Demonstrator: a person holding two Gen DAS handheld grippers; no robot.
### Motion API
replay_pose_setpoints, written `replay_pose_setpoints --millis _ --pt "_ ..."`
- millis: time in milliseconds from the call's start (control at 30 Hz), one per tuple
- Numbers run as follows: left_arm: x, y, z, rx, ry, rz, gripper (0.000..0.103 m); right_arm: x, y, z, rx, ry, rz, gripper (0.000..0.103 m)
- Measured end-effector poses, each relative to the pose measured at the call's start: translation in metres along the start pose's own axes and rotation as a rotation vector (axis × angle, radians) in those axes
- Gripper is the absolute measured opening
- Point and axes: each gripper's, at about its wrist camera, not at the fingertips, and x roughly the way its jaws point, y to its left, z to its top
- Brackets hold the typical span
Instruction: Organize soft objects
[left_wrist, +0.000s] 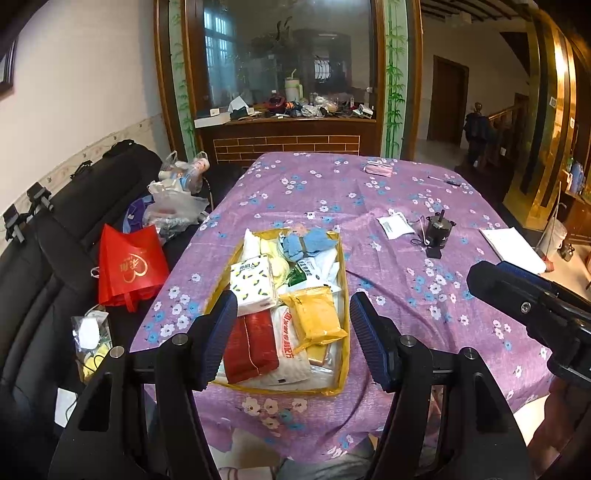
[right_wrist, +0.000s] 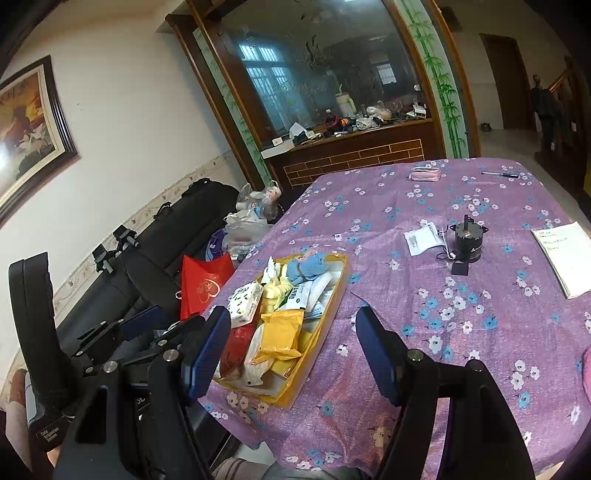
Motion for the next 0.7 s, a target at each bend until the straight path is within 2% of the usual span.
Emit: replay_pose_setpoints --millis 300,567,700 --pt "0.000 0.015 0.000 -0.038 -0.014 0.010 0.064 0.003 0.002 -0.004 0.005 -0.007 0.008 0.070" --pt "0.035 0.031 -0.014 -0.077 0.035 0.004 0.064 0.032 -0.010 -0.021 0.031 0.060 -0.015 0.070" --pt "0.049 0.044 -0.020 -0.136 0.040 -0.036 0.064 0.042 -0.015 -0.028 0.037 0.080 -0.027 0.070"
